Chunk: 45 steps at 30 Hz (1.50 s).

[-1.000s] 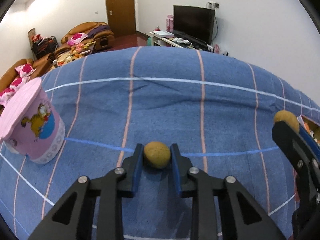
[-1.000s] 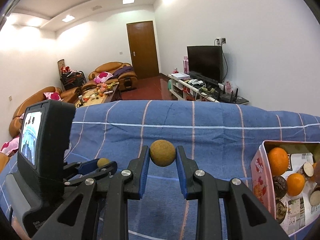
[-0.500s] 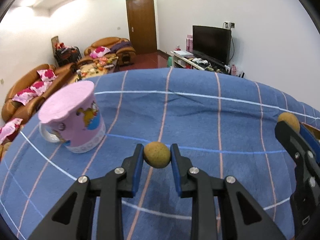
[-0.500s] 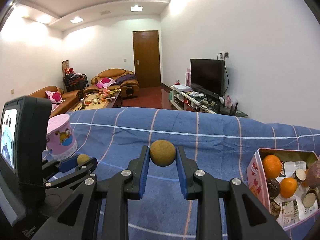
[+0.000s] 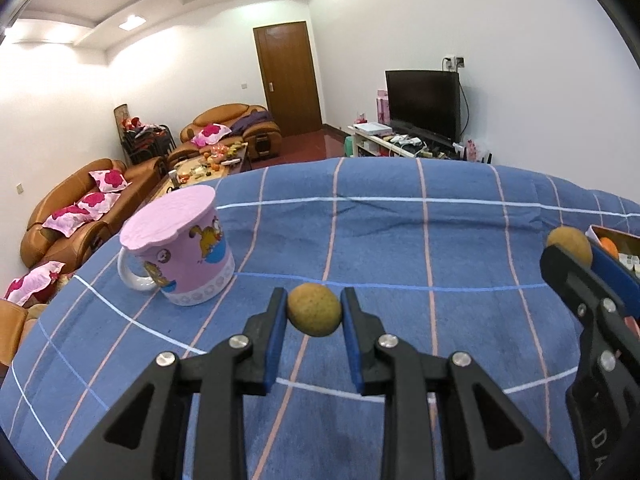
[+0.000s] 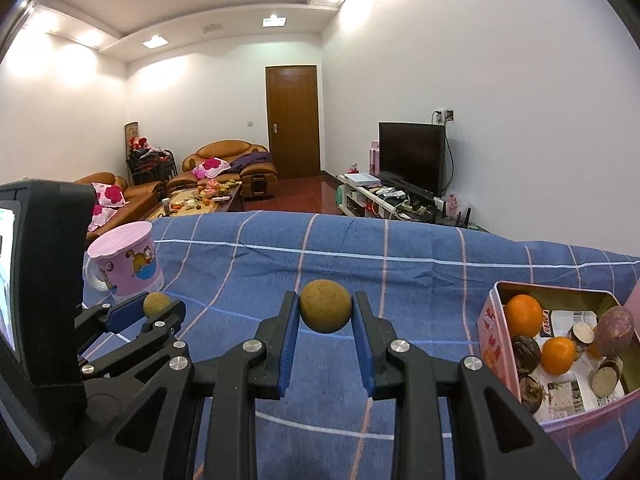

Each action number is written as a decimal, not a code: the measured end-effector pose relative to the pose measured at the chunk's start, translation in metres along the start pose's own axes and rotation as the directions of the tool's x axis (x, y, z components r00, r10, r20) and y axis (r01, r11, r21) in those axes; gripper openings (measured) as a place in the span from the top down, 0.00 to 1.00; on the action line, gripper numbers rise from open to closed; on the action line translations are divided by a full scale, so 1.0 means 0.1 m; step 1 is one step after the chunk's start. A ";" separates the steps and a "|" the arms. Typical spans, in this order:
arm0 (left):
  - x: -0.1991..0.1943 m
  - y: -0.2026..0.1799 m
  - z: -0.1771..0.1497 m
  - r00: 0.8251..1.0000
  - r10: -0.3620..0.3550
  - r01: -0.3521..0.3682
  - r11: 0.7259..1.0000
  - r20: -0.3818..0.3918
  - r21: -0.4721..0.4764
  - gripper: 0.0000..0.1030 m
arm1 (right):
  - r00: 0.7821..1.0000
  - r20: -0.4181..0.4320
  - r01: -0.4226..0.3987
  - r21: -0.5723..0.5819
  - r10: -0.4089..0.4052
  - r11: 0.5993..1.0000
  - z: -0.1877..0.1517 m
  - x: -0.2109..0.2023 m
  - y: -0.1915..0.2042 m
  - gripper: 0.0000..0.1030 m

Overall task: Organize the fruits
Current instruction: 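Carry both yellow-brown fruits over the pink tin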

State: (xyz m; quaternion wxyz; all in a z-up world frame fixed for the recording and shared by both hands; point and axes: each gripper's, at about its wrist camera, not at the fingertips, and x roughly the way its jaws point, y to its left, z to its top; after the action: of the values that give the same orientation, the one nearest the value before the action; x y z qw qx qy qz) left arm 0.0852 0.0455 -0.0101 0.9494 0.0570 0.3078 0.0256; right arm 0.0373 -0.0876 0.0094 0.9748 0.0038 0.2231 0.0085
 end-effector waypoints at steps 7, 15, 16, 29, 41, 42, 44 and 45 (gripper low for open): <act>-0.09 -0.04 -0.05 1.000 -0.005 0.005 1.000 0.016 -0.011 0.72 | 1.000 0.001 -0.001 -0.006 0.001 1.000 0.00 -0.04 -0.03 0.72; -0.23 -0.03 -0.15 0.999 -0.011 0.012 0.999 0.030 -0.033 0.72 | 1.000 0.004 0.001 -0.013 -0.001 1.000 -0.08 -0.17 -0.06 0.72; -0.25 -0.03 -0.15 0.999 -0.013 0.014 0.999 0.032 -0.035 0.72 | 1.000 0.006 0.002 -0.016 -0.001 1.000 -0.09 -0.19 -0.06 0.72; -0.35 -0.09 -0.25 0.999 -0.026 0.027 0.998 0.031 -0.059 0.72 | 1.000 0.013 -0.003 -0.043 0.004 0.999 -0.19 -0.41 -0.15 0.72; -0.50 -0.40 -0.29 0.998 -0.057 0.058 0.998 0.039 -0.027 0.72 | 1.000 0.017 0.017 -0.049 -0.016 0.999 -0.28 -0.65 -0.49 0.72; -0.51 -0.44 -0.29 0.997 -0.062 0.063 0.998 0.040 -0.023 0.72 | 1.000 0.017 0.021 -0.046 -0.021 0.999 -0.29 -0.67 -0.54 0.72; -0.53 -0.50 -0.29 0.997 -0.066 0.067 0.998 0.039 -0.013 0.72 | 1.000 0.013 0.027 -0.041 -0.026 0.999 -0.30 -0.69 -0.61 0.72; -0.53 -0.53 -0.29 0.997 -0.067 0.068 0.998 0.039 -0.011 0.72 | 1.000 0.012 0.028 -0.037 -0.028 0.999 -0.31 -0.70 -0.64 0.72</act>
State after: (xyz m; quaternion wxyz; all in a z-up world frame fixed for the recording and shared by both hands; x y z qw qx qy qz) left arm 0.0255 -0.0091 -0.0094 0.9558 0.0415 0.2909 -0.0058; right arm -0.0382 -0.1532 0.0116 0.9759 -0.0172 0.2175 -0.0010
